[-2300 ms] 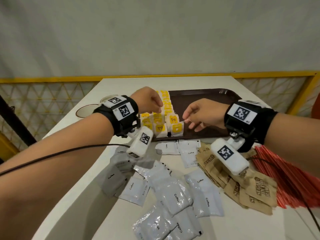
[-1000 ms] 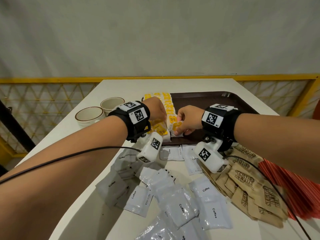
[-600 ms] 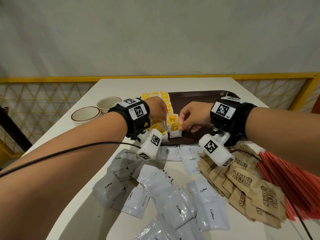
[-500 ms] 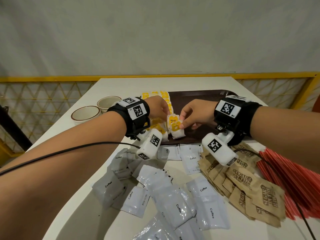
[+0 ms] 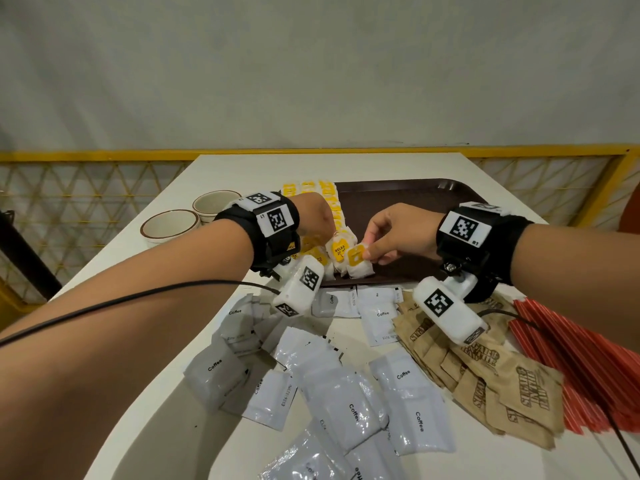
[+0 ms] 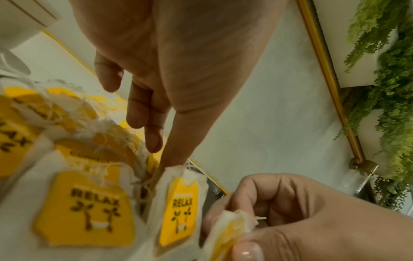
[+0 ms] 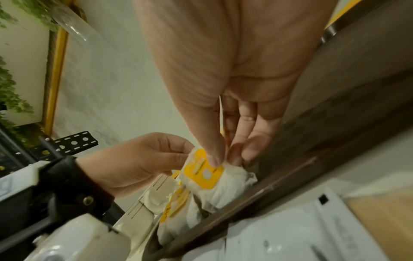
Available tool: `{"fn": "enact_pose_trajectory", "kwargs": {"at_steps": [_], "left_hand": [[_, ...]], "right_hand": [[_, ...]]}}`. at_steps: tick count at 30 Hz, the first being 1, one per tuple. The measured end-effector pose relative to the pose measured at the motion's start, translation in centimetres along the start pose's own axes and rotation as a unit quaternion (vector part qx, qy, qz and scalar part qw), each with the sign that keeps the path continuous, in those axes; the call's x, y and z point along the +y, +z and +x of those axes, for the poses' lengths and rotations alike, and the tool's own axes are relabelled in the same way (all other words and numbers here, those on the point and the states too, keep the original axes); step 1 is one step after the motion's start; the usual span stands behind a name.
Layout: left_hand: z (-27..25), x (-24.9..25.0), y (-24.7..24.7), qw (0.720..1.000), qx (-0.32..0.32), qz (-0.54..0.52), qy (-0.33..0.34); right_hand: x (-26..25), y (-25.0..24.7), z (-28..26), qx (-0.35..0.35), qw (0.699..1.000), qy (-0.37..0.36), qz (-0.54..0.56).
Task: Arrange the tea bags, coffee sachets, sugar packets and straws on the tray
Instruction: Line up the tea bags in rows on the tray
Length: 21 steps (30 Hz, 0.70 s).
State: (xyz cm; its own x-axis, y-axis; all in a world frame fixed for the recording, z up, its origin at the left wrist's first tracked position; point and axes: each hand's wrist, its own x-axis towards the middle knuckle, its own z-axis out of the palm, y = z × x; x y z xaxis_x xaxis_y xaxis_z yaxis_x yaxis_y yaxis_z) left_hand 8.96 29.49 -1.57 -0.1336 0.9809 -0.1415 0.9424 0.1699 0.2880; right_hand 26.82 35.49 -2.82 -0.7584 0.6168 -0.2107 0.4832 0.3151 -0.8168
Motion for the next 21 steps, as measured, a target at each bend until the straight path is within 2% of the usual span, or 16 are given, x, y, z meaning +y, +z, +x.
{"fn": "enact_pose_trajectory", "kwargs": {"at_steps": [11,15,18,21], "left_hand": [[0.2,-0.8,-0.1,0.995,0.068,-0.070,-0.020],[-0.8,-1.1,-0.3,0.996,0.033,-0.068,-0.044],[-1.3,-0.9,0.4,0.998,0.012,-0.058,-0.014],[-1.4,-0.8,0.7,0.999,0.022,-0.049,-0.003]], "right_hand": [[0.5,1.5,-0.2,-0.005,1.000,0.018,0.018],[0.6,1.5,-0.2,0.000,0.998,0.026,0.049],[0.5,1.8,0.0,-0.005,0.995,0.033,0.093],[0.0,1.6,0.2,-0.014,0.995,0.045,0.091]]}}
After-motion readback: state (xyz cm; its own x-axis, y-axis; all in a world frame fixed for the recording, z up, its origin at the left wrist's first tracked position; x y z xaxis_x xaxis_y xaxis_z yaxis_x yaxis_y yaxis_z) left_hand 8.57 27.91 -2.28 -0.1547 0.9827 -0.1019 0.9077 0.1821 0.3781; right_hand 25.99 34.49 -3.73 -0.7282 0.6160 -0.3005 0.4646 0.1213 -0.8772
